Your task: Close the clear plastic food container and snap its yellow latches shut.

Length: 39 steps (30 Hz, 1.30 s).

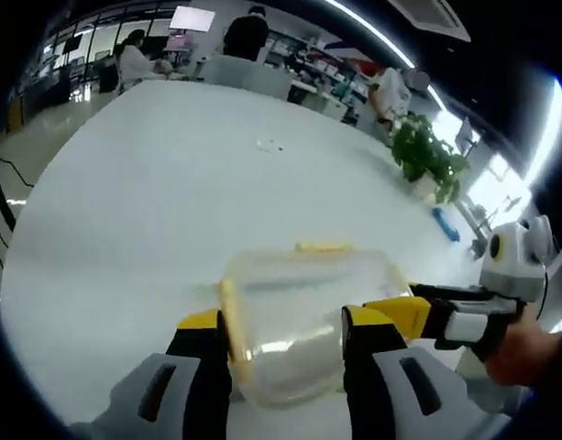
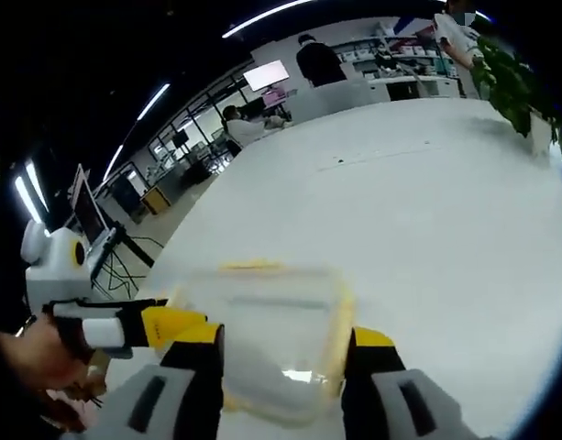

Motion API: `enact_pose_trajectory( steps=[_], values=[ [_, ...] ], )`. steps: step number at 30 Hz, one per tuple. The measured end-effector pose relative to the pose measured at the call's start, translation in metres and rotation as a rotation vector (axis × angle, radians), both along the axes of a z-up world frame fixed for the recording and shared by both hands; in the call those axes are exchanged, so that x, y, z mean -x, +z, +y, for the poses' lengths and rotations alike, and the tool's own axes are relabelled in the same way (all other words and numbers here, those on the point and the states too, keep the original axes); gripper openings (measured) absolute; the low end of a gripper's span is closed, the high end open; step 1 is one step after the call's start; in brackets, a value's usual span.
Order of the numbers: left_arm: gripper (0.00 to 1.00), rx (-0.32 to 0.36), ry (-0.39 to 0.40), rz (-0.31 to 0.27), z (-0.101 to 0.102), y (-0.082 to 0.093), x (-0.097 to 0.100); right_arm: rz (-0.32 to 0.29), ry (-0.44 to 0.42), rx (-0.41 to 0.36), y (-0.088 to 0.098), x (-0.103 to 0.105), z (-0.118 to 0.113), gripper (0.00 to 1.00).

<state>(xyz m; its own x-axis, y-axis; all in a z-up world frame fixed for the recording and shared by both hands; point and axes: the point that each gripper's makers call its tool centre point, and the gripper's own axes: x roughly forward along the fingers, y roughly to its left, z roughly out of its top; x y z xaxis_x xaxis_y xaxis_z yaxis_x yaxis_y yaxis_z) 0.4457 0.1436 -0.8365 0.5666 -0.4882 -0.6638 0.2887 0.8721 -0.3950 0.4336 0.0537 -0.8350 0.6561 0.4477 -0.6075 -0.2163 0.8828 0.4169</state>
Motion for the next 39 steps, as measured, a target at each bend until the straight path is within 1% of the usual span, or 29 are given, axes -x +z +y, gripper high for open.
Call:
enact_pose_trajectory(
  steps=[1, 2, 5, 9, 10, 15, 20, 30, 36, 39],
  values=[
    [0.47, 0.002, 0.006, 0.002, 0.002, 0.002, -0.001, -0.002, 0.0, -0.001, -0.001, -0.001, -0.001, 0.5],
    [0.47, 0.002, 0.005, 0.002, 0.0, 0.001, -0.002, -0.015, 0.0, 0.003, 0.002, -0.001, 0.0, 0.5],
    [0.47, 0.005, 0.006, -0.001, 0.003, 0.003, -0.004, -0.018, 0.007, -0.003, 0.004, -0.001, 0.003, 0.5],
    [0.47, 0.003, 0.009, -0.022, 0.005, 0.006, -0.013, -0.025, 0.007, -0.004, 0.004, -0.009, 0.006, 0.5],
    [0.47, 0.005, 0.012, -0.02, 0.004, 0.006, -0.018, -0.032, 0.007, -0.007, 0.004, -0.013, 0.006, 0.5],
    [0.47, 0.006, 0.027, -0.023, 0.011, 0.008, -0.031, -0.035, 0.025, -0.011, 0.004, -0.029, 0.011, 0.51],
    [0.48, 0.008, 0.037, -0.027, 0.015, 0.009, -0.048, -0.052, 0.025, -0.015, 0.004, -0.047, 0.015, 0.51],
    [0.48, 0.021, 0.066, -0.031, 0.028, 0.01, -0.085, -0.053, 0.044, -0.017, 0.005, -0.086, 0.025, 0.51],
    [0.48, 0.019, 0.066, -0.045, 0.03, 0.011, -0.103, -0.06, 0.037, -0.019, 0.005, -0.104, 0.027, 0.51],
    [0.48, 0.018, 0.082, -0.05, 0.031, 0.012, -0.111, -0.067, 0.033, -0.019, 0.006, -0.111, 0.029, 0.51]
  ],
)
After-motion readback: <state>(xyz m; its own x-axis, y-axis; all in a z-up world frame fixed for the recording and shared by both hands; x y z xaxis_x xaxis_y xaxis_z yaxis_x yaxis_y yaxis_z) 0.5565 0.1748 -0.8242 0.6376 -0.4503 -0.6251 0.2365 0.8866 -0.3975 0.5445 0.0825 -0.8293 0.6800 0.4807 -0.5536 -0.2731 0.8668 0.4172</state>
